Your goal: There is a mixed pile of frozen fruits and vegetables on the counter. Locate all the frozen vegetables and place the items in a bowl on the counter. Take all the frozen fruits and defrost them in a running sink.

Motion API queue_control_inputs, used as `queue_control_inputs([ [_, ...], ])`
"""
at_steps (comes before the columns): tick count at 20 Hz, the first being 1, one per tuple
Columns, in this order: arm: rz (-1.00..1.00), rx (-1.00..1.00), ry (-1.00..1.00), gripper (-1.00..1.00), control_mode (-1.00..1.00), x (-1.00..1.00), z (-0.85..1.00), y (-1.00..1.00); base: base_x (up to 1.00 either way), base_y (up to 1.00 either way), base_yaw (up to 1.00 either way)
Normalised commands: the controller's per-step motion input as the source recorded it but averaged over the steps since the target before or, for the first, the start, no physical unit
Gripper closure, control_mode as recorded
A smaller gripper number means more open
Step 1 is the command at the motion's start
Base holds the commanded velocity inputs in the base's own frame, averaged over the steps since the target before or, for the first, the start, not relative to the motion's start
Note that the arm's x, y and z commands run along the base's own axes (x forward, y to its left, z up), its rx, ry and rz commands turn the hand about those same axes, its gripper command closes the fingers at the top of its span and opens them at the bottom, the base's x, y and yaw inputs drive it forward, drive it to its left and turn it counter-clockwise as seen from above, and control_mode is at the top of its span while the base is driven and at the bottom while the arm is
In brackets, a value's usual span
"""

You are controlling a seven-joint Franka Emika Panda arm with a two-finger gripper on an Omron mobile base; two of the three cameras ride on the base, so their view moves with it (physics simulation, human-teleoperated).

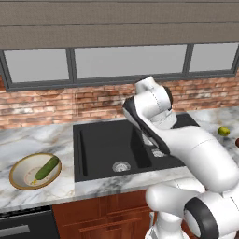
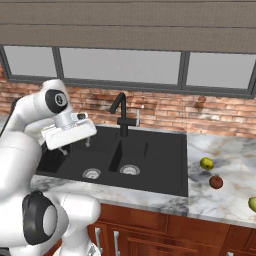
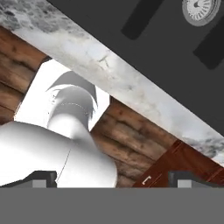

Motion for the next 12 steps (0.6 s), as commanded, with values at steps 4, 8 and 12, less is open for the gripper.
queue_control_inputs([
  [4, -0.45, 0.0, 0.0, -1.0, -1.0, -0.01, 0.0, -0.73, 0.0, 0.0, 0.0],
  [8, -0.45, 0.0, 0.0, -1.0, -1.0, 0.0, 0.0, -0.8, 0.0, 0.0, 0.0],
  [12, -0.42, 0.0, 0.0, -1.0, -1.0, 0.0, -0.03, -0.82, 0.0, 0.0, 0.0],
])
